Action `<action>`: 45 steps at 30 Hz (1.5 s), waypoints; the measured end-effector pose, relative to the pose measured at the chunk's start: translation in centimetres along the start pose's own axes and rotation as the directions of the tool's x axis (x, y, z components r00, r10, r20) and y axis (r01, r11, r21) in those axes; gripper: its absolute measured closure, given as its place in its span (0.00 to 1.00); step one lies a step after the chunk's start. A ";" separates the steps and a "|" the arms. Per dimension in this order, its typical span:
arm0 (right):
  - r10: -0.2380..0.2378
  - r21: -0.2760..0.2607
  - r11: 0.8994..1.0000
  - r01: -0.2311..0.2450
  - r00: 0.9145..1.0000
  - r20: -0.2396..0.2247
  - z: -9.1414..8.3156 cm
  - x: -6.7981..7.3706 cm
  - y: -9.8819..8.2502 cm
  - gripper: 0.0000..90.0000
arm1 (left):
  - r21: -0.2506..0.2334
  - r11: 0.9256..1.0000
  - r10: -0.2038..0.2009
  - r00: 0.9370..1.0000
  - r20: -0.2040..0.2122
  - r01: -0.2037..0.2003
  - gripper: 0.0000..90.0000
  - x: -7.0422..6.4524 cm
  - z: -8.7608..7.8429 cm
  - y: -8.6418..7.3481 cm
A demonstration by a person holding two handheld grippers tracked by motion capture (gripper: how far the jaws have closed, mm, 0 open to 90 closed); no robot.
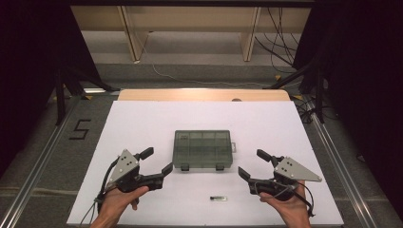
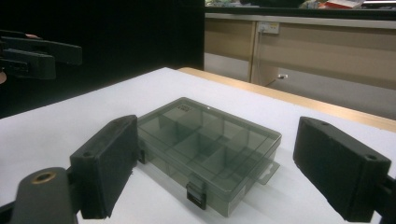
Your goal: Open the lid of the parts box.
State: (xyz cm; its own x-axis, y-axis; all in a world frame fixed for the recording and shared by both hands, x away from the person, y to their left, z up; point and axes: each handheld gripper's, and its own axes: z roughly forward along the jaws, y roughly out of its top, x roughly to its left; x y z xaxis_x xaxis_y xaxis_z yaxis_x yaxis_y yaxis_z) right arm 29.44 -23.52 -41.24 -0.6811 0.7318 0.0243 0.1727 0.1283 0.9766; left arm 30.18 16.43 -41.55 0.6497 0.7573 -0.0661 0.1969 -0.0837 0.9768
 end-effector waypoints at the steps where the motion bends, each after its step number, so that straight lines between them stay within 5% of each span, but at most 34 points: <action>1: -0.006 0.004 1.000 0.006 1.000 0.007 -0.1 0.0 0.1 0.17 | -0.001 1.000 -0.003 1.000 0.000 0.003 0.17 0.0 0.0 0.0; 18: 0.007 0.028 1.000 -0.007 1.000 0.020 -0.1 -0.4 0.4 0.18 | 0.017 1.000 -0.022 1.000 0.010 0.022 0.17 0.1 0.8 0.1; 21: -0.037 0.012 0.999 0.037 0.999 0.032 0.3 -0.8 0.6 0.18 | 0.005 1.000 -0.022 1.000 0.001 0.022 0.17 0.7 1.0 0.4; 35: -0.066 0.019 0.998 0.065 0.997 0.050 2.2 -2.5 1.2 0.18 | 0.049 0.999 -0.015 0.999 -0.039 0.017 0.18 2.9 2.8 0.0; 38: -0.031 0.010 0.999 0.031 0.999 0.009 2.9 -2.8 1.2 0.18 | 0.068 0.997 -0.029 0.999 -0.046 0.032 0.18 2.8 3.2 -0.2; 39: -0.062 0.004 0.998 0.062 0.998 0.019 3.1 -3.0 1.3 0.18 | 0.063 0.998 -0.021 0.999 -0.045 0.024 0.18 3.0 3.3 -0.2; 45: -0.068 0.023 0.997 0.067 0.997 0.022 4.1 -3.8 1.2 0.18 | 0.085 0.996 -0.013 0.998 -0.059 0.018 0.19 3.6 4.3 -0.5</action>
State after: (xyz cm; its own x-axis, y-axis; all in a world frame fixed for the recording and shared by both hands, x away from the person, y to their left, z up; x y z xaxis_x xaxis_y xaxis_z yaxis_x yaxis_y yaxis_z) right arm 35.12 -23.40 -41.01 -0.6754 0.7360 -0.0468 0.1424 0.1925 0.9709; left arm 35.62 16.42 -43.17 0.6024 0.7954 -0.0666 0.2704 -0.1249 0.9546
